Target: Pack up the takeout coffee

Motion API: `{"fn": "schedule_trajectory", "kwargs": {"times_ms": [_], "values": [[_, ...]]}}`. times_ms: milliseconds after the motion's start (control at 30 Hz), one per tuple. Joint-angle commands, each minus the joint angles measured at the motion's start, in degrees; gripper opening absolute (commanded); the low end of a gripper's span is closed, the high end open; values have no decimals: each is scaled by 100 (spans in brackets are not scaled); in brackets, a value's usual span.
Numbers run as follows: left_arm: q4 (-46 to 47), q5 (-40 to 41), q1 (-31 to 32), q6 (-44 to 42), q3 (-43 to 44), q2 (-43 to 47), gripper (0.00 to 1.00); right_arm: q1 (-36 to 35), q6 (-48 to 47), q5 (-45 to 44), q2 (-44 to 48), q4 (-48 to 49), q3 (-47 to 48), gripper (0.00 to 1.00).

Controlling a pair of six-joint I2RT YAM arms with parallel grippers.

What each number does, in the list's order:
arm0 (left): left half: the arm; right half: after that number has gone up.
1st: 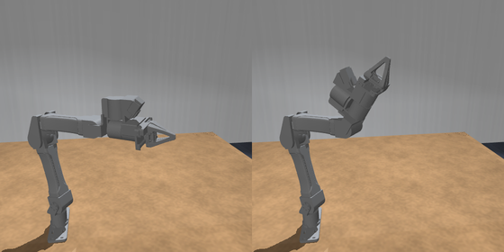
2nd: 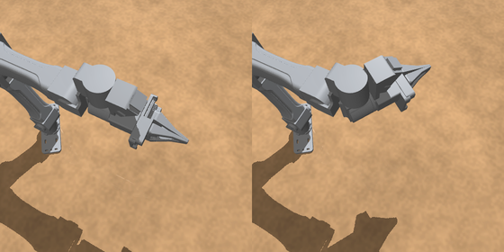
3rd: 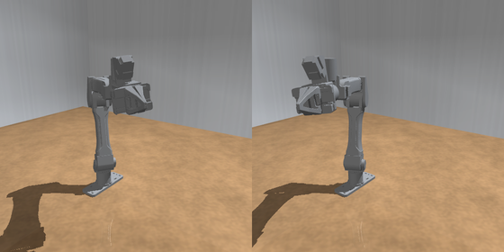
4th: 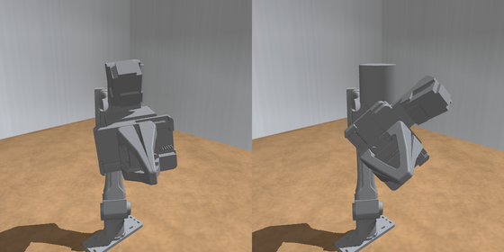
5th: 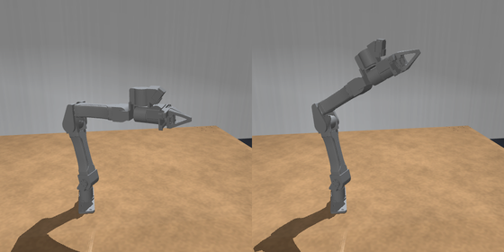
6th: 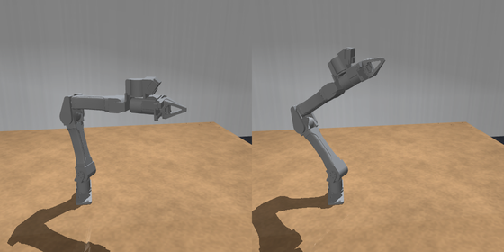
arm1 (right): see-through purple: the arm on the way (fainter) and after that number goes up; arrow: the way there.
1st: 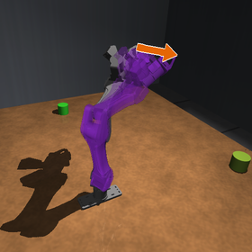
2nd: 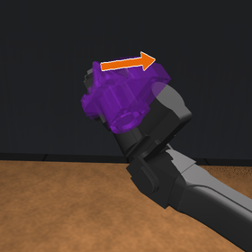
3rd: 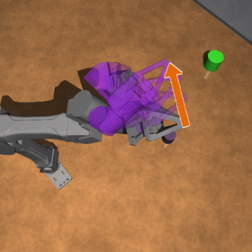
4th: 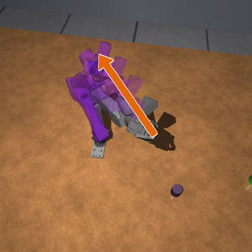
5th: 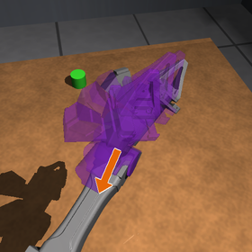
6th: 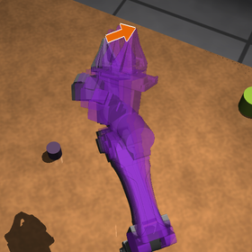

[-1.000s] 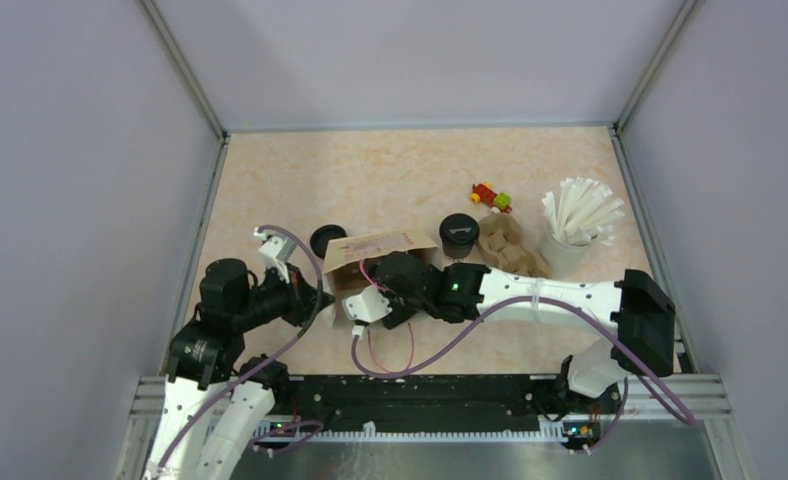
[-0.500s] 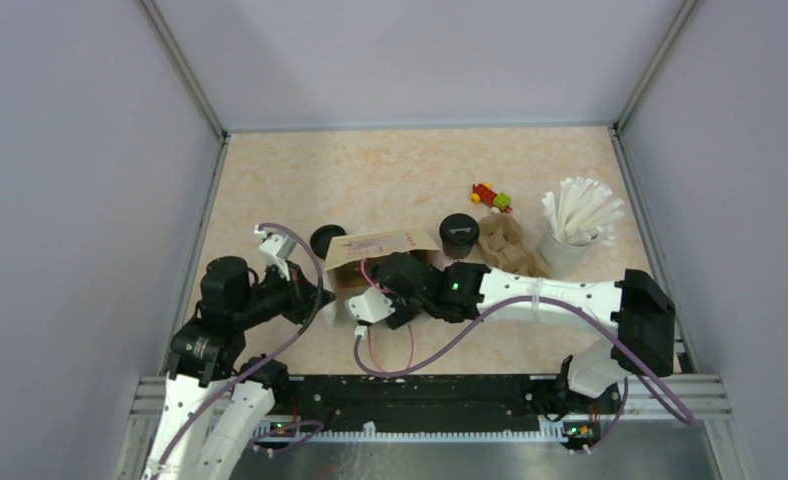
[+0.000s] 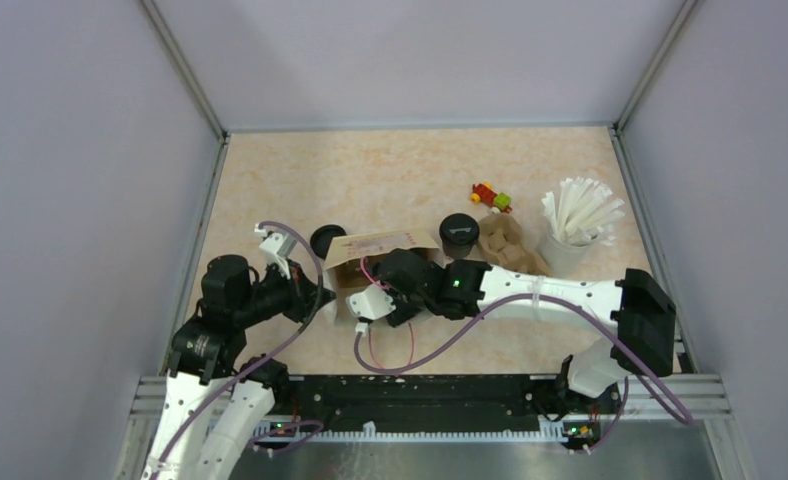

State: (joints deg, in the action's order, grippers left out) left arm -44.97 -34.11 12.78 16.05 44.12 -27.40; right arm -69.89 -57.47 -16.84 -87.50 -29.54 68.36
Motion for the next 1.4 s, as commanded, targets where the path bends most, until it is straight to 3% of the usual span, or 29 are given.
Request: {"fn": "schedule_trajectory", "kwargs": {"times_ms": [0,733,1367], "values": [[243,-128,-19,55,49,15,0,64,36,41,29,39,54,65],[188,-137,-20,-6,104,24,0,67,-22,69,-40,-423,507,65],[270,-172,-21,72,114,-28,0,82,122,10,-155,-118,88,65]]}}
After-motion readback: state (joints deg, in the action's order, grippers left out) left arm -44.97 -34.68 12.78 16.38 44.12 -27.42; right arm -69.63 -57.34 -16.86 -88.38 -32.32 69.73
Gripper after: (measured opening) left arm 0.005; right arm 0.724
